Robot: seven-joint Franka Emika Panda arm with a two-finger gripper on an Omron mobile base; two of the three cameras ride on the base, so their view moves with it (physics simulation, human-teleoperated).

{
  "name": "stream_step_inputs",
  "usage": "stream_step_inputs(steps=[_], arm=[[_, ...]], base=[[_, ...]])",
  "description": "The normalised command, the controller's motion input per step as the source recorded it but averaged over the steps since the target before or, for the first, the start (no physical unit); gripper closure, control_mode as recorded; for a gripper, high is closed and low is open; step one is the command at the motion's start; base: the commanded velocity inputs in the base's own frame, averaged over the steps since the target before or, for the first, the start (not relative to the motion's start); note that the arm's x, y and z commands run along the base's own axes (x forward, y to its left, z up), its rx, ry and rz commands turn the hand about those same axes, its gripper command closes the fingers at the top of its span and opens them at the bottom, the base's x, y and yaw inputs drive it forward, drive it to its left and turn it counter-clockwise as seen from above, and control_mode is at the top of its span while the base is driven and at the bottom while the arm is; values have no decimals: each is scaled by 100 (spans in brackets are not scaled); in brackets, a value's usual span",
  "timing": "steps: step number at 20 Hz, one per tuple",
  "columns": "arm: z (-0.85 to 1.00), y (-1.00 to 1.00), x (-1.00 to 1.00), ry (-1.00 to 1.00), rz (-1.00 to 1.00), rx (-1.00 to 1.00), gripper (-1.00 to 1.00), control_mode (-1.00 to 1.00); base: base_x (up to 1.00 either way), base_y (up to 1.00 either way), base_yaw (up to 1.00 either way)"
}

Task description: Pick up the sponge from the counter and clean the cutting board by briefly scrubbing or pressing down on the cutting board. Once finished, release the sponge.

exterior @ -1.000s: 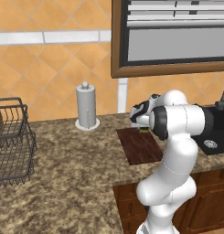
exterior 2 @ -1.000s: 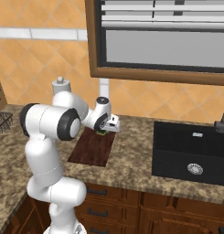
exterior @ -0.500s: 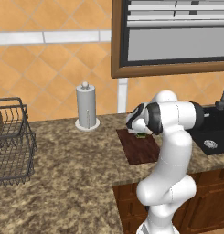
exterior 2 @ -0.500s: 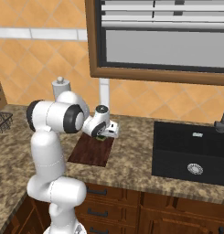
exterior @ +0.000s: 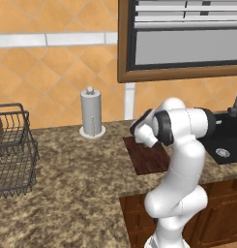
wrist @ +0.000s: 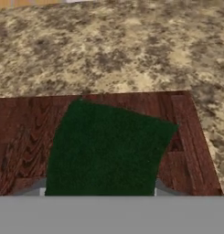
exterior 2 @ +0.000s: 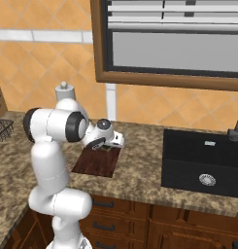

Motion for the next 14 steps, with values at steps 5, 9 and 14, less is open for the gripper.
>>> stream_step_inputs(steps=[5,9,14], arm=[[-42,14,-70,-17,0,-1,100,-100],[-39,2,-77,-9,0,-6,100,-100],[-33,0,-85,0,0,-7,100,-100]], base=[[0,0,0],[0,0,0],[0,0,0]])
